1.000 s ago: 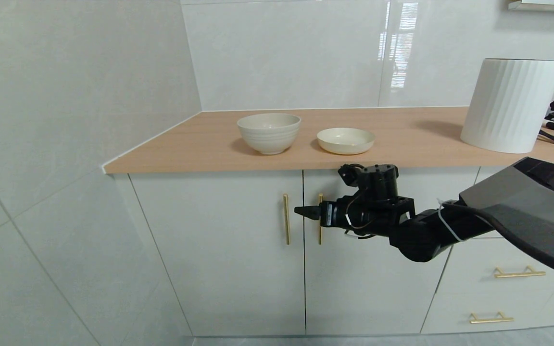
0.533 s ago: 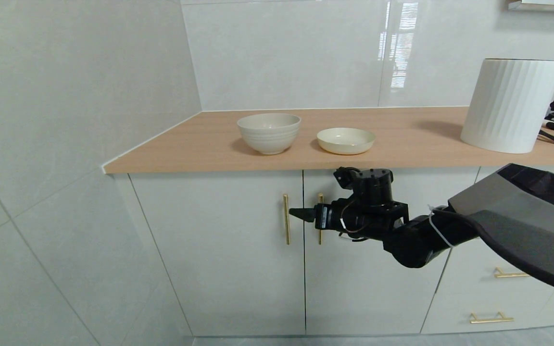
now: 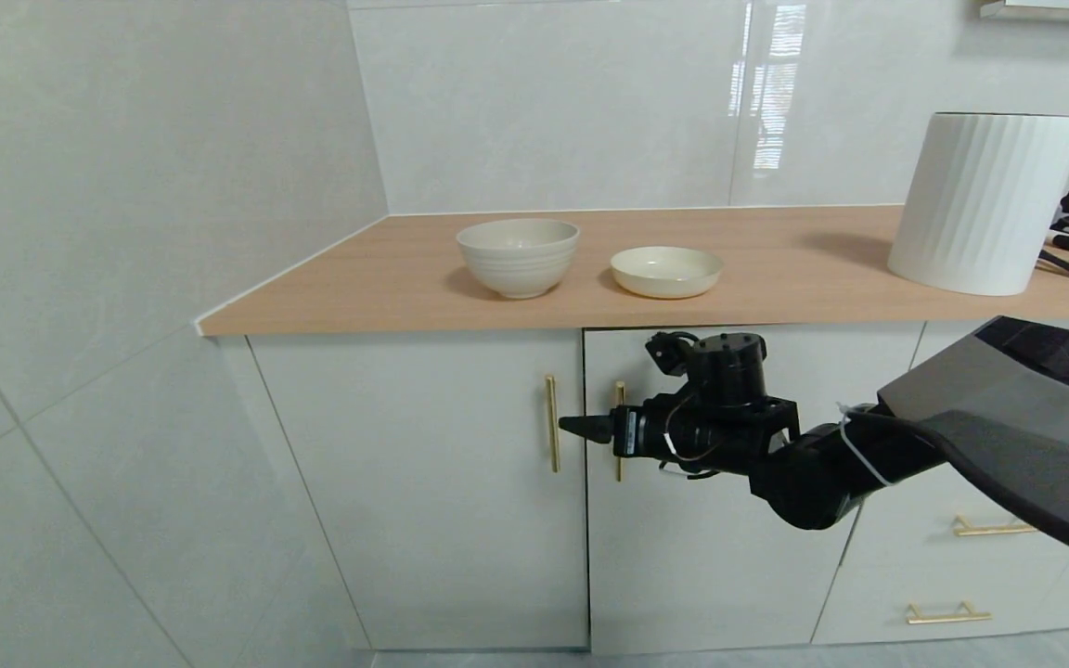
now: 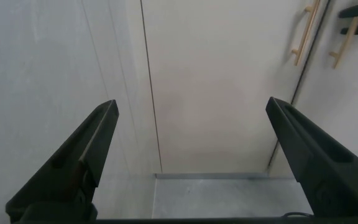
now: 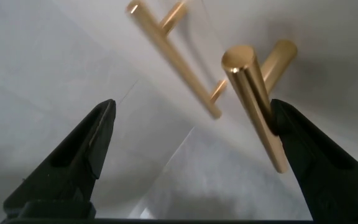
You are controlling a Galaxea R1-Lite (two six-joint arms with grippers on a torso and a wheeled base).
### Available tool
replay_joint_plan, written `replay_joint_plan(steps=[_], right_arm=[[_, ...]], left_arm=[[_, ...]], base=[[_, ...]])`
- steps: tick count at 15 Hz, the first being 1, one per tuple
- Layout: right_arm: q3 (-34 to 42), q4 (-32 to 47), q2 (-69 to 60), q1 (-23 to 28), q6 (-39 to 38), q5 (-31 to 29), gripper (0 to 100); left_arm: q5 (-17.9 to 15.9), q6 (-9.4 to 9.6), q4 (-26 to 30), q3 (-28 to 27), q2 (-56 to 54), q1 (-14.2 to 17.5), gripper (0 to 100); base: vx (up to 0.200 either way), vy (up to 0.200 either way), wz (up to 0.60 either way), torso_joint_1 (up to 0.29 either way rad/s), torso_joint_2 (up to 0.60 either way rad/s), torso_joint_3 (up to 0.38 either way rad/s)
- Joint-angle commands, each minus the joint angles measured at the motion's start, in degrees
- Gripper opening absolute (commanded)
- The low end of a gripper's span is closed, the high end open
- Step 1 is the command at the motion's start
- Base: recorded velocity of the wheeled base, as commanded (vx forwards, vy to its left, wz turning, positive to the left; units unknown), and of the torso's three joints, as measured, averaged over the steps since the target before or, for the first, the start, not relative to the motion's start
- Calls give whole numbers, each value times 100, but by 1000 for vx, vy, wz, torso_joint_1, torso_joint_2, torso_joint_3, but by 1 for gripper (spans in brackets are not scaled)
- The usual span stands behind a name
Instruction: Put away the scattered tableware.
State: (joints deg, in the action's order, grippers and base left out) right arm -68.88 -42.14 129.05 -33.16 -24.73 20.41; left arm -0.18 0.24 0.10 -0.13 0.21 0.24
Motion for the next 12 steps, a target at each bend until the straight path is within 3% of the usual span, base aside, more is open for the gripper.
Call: replay_joint_plan(steps=[1,6,9,12], right_arm=[[252,4,-284,-24,-5,244,100],[902,-286,-653,-24,39,930,100],[1271,-655,-732,-24,48,1044,100],[1746,-839,-1022,-15,92,1598,100]], left_arm=[[1,2,-1,5,-3,2,100],[9,2,-1,5,-3,2,100],[1,2,-1,5,-3,2,100],[1,2,-1,5,-3,2,100]], base=[[0,0,0,0,0,0],[0,0,0,0,0,0],[0,0,0,0,0,0],[0,0,0,0,0,0]])
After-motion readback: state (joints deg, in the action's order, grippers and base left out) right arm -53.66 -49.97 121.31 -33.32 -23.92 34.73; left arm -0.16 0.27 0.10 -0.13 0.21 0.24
